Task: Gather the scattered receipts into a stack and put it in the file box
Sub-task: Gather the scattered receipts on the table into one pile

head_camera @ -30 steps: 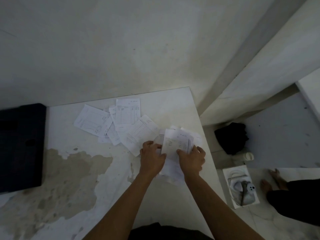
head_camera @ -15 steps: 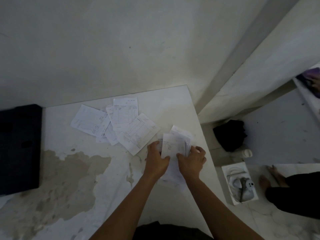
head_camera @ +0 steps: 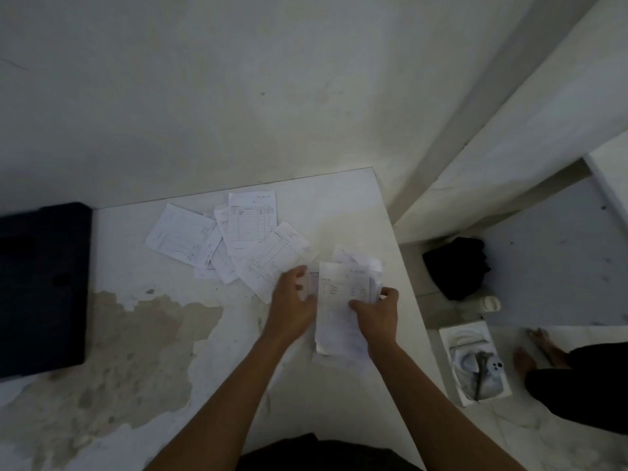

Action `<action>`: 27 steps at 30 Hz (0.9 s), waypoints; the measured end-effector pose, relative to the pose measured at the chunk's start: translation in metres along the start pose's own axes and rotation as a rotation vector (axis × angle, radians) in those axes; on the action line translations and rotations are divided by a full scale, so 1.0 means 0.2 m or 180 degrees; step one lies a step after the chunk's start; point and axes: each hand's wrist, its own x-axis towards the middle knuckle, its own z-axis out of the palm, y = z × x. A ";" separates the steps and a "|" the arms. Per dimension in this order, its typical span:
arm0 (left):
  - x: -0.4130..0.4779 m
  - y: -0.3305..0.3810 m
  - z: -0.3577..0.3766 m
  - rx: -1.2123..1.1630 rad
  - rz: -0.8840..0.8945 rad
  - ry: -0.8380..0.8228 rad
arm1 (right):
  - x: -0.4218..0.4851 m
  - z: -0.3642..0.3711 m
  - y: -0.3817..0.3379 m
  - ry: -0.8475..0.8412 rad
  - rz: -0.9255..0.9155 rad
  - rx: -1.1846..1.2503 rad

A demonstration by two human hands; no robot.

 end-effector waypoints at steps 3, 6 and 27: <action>0.10 -0.06 -0.20 0.0377 0.0167 0.0596 | 0.00 -0.06 -0.02 -0.0696 0.0032 0.0499; 0.19 -0.14 -0.41 0.0964 -0.0141 0.0621 | 0.02 -0.09 -0.04 -0.1485 0.0131 0.0891; 0.26 -0.31 -0.63 0.1053 -0.0142 -0.0677 | 0.10 0.72 -0.53 -0.1214 -0.1138 -0.0938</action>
